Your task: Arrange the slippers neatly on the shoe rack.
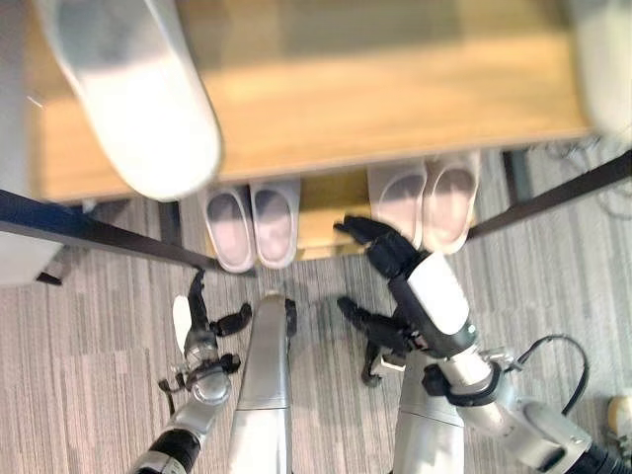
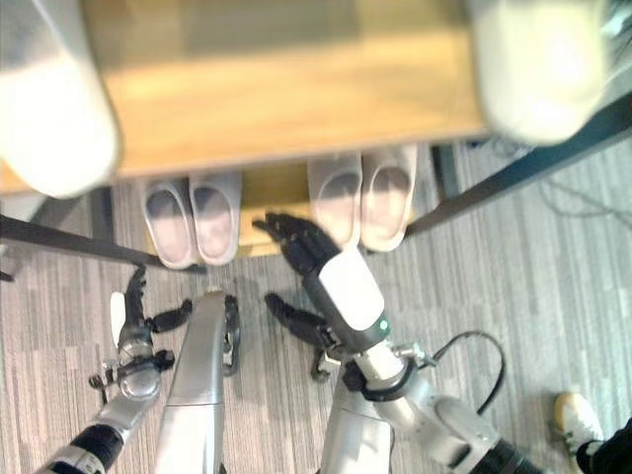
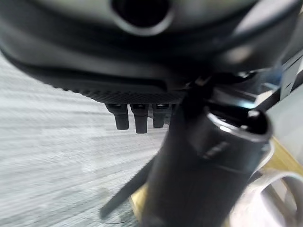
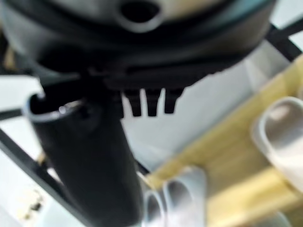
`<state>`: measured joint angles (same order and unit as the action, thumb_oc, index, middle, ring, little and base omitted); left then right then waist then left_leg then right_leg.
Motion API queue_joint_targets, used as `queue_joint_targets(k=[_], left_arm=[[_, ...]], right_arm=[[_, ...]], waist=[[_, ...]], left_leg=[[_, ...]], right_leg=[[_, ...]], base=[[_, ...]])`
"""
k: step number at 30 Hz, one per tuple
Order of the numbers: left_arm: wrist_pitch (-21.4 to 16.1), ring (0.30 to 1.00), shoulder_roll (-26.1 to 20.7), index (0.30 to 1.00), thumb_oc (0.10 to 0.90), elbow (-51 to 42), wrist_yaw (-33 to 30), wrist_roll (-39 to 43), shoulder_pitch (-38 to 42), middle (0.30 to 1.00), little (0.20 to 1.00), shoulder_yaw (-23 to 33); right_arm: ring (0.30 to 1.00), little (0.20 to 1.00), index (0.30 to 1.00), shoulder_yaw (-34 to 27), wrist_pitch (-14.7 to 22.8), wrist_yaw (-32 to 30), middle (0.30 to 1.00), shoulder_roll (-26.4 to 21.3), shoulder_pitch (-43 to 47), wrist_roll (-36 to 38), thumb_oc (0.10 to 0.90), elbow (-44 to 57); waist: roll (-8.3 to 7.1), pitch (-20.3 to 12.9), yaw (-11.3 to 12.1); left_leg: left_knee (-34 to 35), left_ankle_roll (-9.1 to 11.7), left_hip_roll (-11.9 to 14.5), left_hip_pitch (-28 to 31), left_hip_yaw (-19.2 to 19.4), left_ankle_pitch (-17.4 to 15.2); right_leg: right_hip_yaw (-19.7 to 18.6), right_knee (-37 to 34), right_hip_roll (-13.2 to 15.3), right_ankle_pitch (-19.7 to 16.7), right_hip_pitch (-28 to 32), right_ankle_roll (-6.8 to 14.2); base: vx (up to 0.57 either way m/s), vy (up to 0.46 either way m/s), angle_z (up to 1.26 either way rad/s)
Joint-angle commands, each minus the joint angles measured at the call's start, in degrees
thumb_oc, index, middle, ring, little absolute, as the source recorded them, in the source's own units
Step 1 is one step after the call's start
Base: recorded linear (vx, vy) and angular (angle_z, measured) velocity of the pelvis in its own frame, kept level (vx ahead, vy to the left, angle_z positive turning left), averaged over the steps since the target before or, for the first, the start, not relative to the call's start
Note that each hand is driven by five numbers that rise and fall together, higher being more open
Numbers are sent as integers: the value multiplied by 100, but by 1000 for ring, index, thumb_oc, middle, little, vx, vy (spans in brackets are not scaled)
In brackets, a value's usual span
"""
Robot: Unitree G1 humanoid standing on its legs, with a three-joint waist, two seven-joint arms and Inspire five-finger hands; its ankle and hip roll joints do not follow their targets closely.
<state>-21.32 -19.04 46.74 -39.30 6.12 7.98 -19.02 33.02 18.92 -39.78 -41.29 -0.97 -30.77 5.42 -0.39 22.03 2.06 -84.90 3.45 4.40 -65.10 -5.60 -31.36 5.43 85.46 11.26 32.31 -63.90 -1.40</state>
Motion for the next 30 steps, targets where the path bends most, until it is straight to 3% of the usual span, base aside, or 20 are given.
queue_joint_targets(k=[1, 3, 4, 5, 8, 9, 10, 11, 16, 18, 19, 20, 21, 22, 23, 24, 25, 26, 29, 30], left_arm=[[-362, 900, 40, 900, 800, 26, 171, 50, -631, 900, 900, 53], [-239, 900, 196, 900, 800, 314, 893, 544, -1011, 900, 900, 302], [-240, 900, 190, 900, 800, 314, 901, 551, -1011, 900, 900, 299], [-171, 900, 209, 900, 800, 358, 1326, 794, -1149, 900, 900, 379], [-63, 900, 295, 900, 800, 660, 1536, 893, -1107, 900, 900, 500], [-44, 900, 339, 900, 800, 849, 1634, 904, -1055, 900, 900, 535], [-45, 900, 342, 900, 800, 854, 1635, 905, -1064, 900, 900, 537], [42, 900, 448, 900, 800, 1267, 1743, 826, -1019, 900, 900, 634], [176, 900, 661, 900, 800, 2265, 1929, 539, -1123, 900, 900, 891], [198, 900, 701, 900, 800, 2586, 2006, 510, -1252, 900, 900, 975], [205, 900, 674, 900, 800, 2677, 2007, 447, -1337, 900, 900, 996], [192, 900, 663, 900, 800, 2702, 2017, 459, -1306, 900, 900, 1012], [167, 900, 655, 900, 800, 2751, 2073, 383, -1276, 900, 900, 863], [155, 900, 709, 900, 800, 2835, 2057, 394, -1294, 900, 900, 935], [153, 900, 710, 900, 800, 2836, 2056, 393, -1294, 900, 900, 936], [155, 900, 721, 900, 800, 2891, 1997, 389, -1420, 900, 900, 1002], [155, 900, 720, 900, 800, 2890, 1997, 390, -1421, 900, 900, 1002], [156, 900, 697, 900, 800, 2955, 2143, 569, -1406, 900, 900, 1071], [193, 900, 665, 900, 800, 3000, 2250, 643, -1182, 900, 900, 1012], [198, 900, 655, 900, 800, 3035, 2282, 649, -1152, 900, 900, 1021]], right_arm=[[900, 900, 900, -302, 502, 444, 900, 308, -548, 966, 800, 211], [900, 900, 900, -696, 530, 1326, 900, 1072, -1029, 2538, 800, -820], [900, 900, 900, -700, 532, 1337, 900, 1074, -1030, 2548, 800, -822], [900, 900, 900, -982, 519, 1515, 900, 1370, -1112, 3091, 800, -1349], [900, 900, 900, -1152, 483, 1593, 900, 1564, -1096, 3293, 800, -1746], [900, 900, 900, -1202, 468, 1665, 900, 1628, -1065, 3316, 800, -1957], [900, 900, 900, -1194, 469, 1666, 900, 1626, -1071, 3316, 800, -1961], [900, 900, 900, -1294, 424, 1945, 900, 1810, -1078, 3539, 800, -2397], [900, 900, 900, -1368, 310, 2245, 900, 2084, -992, 3500, 800, -3804], [900, 900, 900, -1467, 251, 2263, 900, 2278, -915, 3617, 800, -4395], [900, 900, 900, -1550, 259, 2287, 900, 2363, -952, 3735, 800, -4607], [900, 900, 900, -1604, 234, 2323, 900, 2418, -928, 3818, 800, -4794], [900, 900, 900, -1598, 181, 2364, 900, 2462, -853, 3923, 800, -5110], [900, 900, 900, -1645, 222, 2287, 900, 2460, -887, 3824, 800, -5315], [900, 900, 900, -1644, 225, 2286, 900, 2461, -886, 3822, 800, -5319], [900, 900, 900, -1643, 185, 2146, 900, 2432, -869, 3577, 800, -5814], [900, 900, 900, -1641, 188, 2145, 900, 2434, -867, 3576, 800, -5818], [900, 900, 900, -1819, 115, 2164, 900, 2379, -767, 3726, 800, -6381], [900, 900, 900, -1953, 19, 2238, 900, 2359, -685, 3935, 800, -6899], [900, 900, 900, -1976, -13, 2264, 900, 2330, -676, 3929, 800, -6980]], waist=[[-100, -544, -14], [-115, -704, -87], [-117, -687, -83], [-109, -820, -120], [-94, -892, -145], [-100, -937, -176], [-97, -908, -167], [-129, -1055, -193], [-169, -1478, -144], [-121, -1609, -94], [-52, -1619, -85], [23, -1619, -108], [-33, -1744, -78], [-23, -1837, -35], [-21, -1837, -43], [-50, -1902, 45], [-49, -1896, 36], [-73, -2024, 79], [-121, -1963, 66], [-195, -1931, 32]], left_leg=[[1166, -515, 25, 389, -5, 699], [1909, -500, -4, 1130, 124, 848], [1931, -500, -3, 1162, 124, 857], [2392, -504, -10, 1618, 181, 949], [2885, -519, 8, 2136, 263, 1063], [3284, -552, -21, 2371, 300, 1340], [3194, -532, -12, 2453, 287, 1156], [4003, -535, -40, 3037, 373, 1575], [5996, -314, -56, 4665, 629, 2311], [6893, -199, -90, 5256, 604, 2772], [7243, -174, -75, 5501, 562, 2946], [7491, -173, -35, 5614, 533, 3063], [7862, -111, -103, 5780, 433, 3306], [8021, -27, -61, 5783, 350, 3517], [8034, -24, -60, 5788, 342, 3525], [8356, 57, 58, 5814, 172, 3827], [8369, 59, 59, 5826, 164, 3835], [8771, 182, 151, 5755, 87, 4174], [8672, 278, 88, 5537, -139, 4406], [8551, 190, -19, 5550, -80, 4176]], right_leg=[[-111, -1214, 218, -422, 592, 21], [15, -2027, 164, -629, 1326, 112], [19, -2050, 162, -638, 1359, 112], [95, -2523, 115, -800, 1810, 181], [157, -2943, 77, -980, 2256, 275], [234, -3335, 73, -1255, 2487, 268], [191, -3246, 56, -1103, 2555, 323], [294, -3962, 5, -1538, 3095, 374], [337, -5764, -219, -2270, 4625, 645], [330, -6161, -357, -2534, 5044, 775], [188, -5977, -414, -2624, 5113, 894], [-14, -5792, -478, -2760, 5118, 1001], [-331, -6645, -637, -2478, 5814, 862], [-291, -6907, -696, -2435, 5915, 866], [-282, -6920, -698, -2441, 5924, 864], [-205, -7230, -889, -2439, 6106, 776], [-197, -7244, -890, -2444, 6122, 774], [-133, -7734, -1004, -2526, 6315, 741], [-123, -7981, -1030, -2663, 6357, 622], [-91, -8034, -982, -2760, 6314, 603]], base=[[37, 25, -3], [74, 31, -9], [67, 26, -11], [22, 6, -9], [30, 21, -10], [47, 2, -11], [34, -17, -8], [137, -27, -4], [175, -58, -12], [80, -80, -23], [-49, -95, -10], [-116, -200, 8], [-136, -230, 31], [-77, -195, 49], [-142, -220, 58], [-107, -159, 52], [-229, -271, 47], [-198, -153, 40], [-239, -102, 23], [-266, -73, 27]])
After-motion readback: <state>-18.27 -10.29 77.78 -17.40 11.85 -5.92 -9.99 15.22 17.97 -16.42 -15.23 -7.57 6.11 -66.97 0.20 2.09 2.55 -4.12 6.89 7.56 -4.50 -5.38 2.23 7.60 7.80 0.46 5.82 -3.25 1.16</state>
